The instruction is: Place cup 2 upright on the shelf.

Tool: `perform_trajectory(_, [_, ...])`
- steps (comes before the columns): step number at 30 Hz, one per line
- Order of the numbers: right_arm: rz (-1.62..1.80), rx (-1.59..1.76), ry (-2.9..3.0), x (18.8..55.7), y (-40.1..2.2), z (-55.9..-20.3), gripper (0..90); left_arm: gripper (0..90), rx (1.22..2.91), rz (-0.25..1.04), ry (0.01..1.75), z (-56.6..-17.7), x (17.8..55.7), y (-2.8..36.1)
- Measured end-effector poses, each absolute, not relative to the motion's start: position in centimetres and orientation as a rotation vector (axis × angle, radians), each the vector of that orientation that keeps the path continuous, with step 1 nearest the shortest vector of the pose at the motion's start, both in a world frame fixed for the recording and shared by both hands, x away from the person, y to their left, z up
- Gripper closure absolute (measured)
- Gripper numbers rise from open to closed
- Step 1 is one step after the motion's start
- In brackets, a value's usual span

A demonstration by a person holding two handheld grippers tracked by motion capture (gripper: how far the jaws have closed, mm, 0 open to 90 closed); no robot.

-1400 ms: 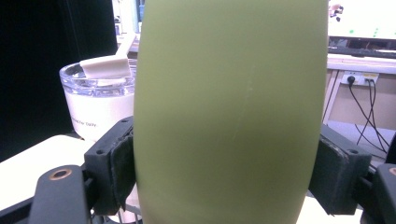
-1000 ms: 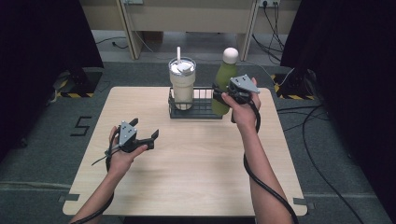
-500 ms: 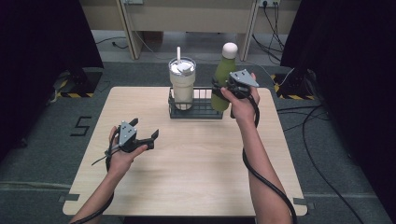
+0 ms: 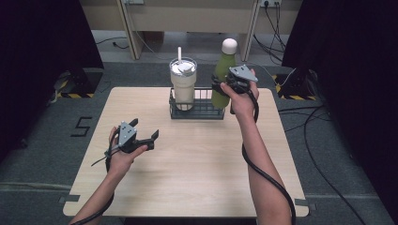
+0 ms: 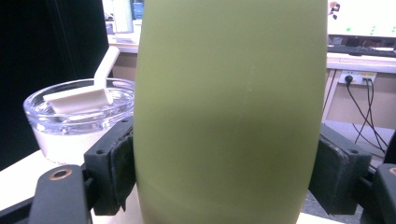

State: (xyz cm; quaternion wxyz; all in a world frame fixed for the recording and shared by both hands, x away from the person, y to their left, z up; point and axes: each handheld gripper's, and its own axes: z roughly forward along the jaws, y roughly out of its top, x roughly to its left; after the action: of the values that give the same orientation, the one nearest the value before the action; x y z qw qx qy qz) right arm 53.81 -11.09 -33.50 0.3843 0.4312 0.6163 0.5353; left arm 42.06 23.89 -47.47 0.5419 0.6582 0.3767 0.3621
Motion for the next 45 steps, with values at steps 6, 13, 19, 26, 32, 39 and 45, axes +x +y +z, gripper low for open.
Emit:
perform_trajectory(6, [1.361, 1.114, 1.568, 54.5, -11.0, -33.4, 21.5, 5.3, 1.566, 0.86, 0.896, -47.5, 42.1, 23.9])
perform_trajectory(13, [1.349, 1.13, 1.564, 55.3, -10.9, -33.3, 21.5, 5.3, 1.565, 0.859, 0.898, -47.5, 42.1, 24.0])
perform_trajectory(19, [1.345, 1.139, 1.562, 55.9, -10.8, -33.2, 21.5, 5.3, 1.568, 0.859, 0.898, -47.6, 42.1, 24.0])
perform_trajectory(26, [1.33, 1.145, 1.567, 56.8, -10.5, -33.1, 21.5, 5.4, 1.567, 0.858, 0.899, -47.6, 42.1, 24.0])
perform_trajectory(32, [1.318, 1.15, 1.584, 57.5, -10.1, -33.2, 21.5, 5.4, 1.565, 0.859, 0.902, -47.6, 42.2, 24.1])
perform_trajectory(39, [1.316, 1.162, 1.589, 58.3, -9.7, -33.3, 21.5, 5.4, 1.564, 0.859, 0.902, -47.6, 42.2, 24.2])
perform_trajectory(45, [1.312, 1.172, 1.591, 58.8, -9.4, -33.5, 21.5, 5.3, 1.566, 0.861, 0.903, -47.6, 42.2, 24.3])
